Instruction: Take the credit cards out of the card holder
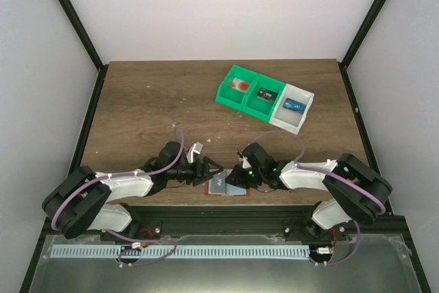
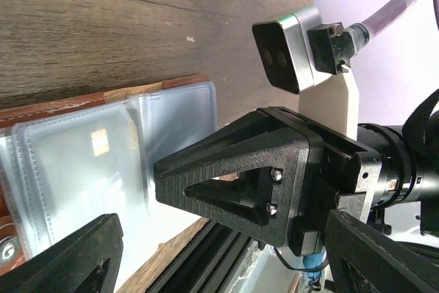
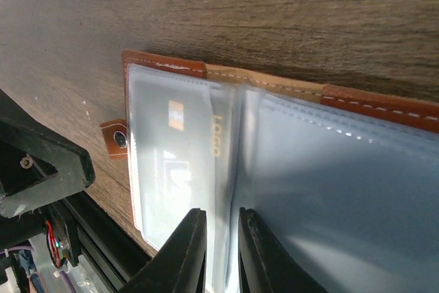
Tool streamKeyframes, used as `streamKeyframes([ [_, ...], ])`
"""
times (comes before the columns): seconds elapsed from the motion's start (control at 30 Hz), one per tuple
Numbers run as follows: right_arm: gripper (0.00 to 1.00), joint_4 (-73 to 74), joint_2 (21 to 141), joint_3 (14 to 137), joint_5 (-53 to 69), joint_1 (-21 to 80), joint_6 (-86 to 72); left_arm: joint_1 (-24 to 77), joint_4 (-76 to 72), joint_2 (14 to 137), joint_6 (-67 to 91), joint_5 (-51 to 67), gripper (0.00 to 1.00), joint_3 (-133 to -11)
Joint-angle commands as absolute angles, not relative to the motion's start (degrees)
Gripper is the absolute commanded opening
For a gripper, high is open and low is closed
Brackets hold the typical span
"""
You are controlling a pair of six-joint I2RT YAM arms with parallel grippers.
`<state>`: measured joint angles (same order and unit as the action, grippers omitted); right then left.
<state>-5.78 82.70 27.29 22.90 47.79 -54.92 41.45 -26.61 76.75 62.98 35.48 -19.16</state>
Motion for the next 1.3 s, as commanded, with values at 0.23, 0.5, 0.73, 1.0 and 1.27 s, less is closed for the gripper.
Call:
streamKeyframes([
  [0.23, 0.16, -3.6, 88.0, 30.6, 24.7, 48.3, -53.8, 41.2, -27.7, 76.5, 63.3, 33.9, 0.84, -16.7],
  [0.5, 0.01, -2.9, 87.7, 28.8, 22.5, 48.3, -53.8, 40.6, -25.7, 76.7, 62.2, 33.7, 0.84, -17.2],
  [0.73, 0.00, -3.5, 88.1, 28.7, 22.6, 48.3, -53.9, 40.6, -22.5, 76.4, 60.3, 32.2, 0.84, -18.0],
  [1.0, 0.01, -3.8, 88.2, 28.6, 22.7, 48.3, -53.9, 40.6, -23.3, 76.6, 60.3, 32.3, 0.85, -17.5],
  [1.27, 0.00, -3.8, 88.1, 28.5, 22.8, 48.3, -54.0, 40.6, -27.3, 77.8, 61.6, 34.0, 0.85, -17.0],
])
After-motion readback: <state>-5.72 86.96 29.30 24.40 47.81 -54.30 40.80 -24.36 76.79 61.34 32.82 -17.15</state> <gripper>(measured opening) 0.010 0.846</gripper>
